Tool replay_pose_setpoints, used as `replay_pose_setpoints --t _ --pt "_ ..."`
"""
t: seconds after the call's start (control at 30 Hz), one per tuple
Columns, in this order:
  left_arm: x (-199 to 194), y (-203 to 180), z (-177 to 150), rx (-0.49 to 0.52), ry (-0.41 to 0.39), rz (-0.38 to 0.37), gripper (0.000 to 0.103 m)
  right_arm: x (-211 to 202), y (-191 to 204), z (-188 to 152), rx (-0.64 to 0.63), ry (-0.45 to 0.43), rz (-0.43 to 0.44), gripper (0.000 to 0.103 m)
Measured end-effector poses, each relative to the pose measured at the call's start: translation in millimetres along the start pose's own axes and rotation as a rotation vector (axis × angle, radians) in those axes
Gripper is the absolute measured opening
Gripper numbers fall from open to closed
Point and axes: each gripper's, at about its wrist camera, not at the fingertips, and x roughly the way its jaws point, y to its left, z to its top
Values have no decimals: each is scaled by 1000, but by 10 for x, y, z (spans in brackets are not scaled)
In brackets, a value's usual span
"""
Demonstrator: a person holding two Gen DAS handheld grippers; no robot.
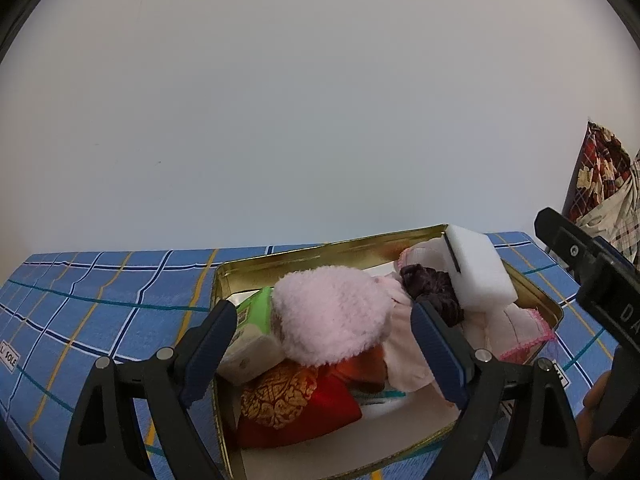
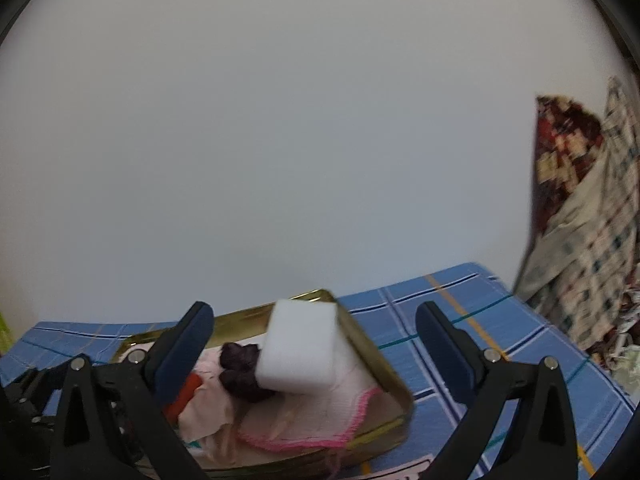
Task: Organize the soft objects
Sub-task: 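Release the pompom into the tin with the left tool while the right tool drops the sponge there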
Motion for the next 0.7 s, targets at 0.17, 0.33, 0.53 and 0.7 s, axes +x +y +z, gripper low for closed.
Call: replay_pose_setpoints --t 0.17,0.33,0.53,0.7 --pt "-18 5 -83 8 -10 2 90 -15 48 -32 -33 -39 -49 103" --pt "-65 58 -83 -19 -33 2 91 -125 101 -37 -47 -76 -86 103" --pt "-325 135 -127 -45 -130 22 95 -299 147 -83 -57 -132 -109 103" --pt "-509 253 -156 -121 -200 39 96 -405 170 -120 -56 -113 -117 103"
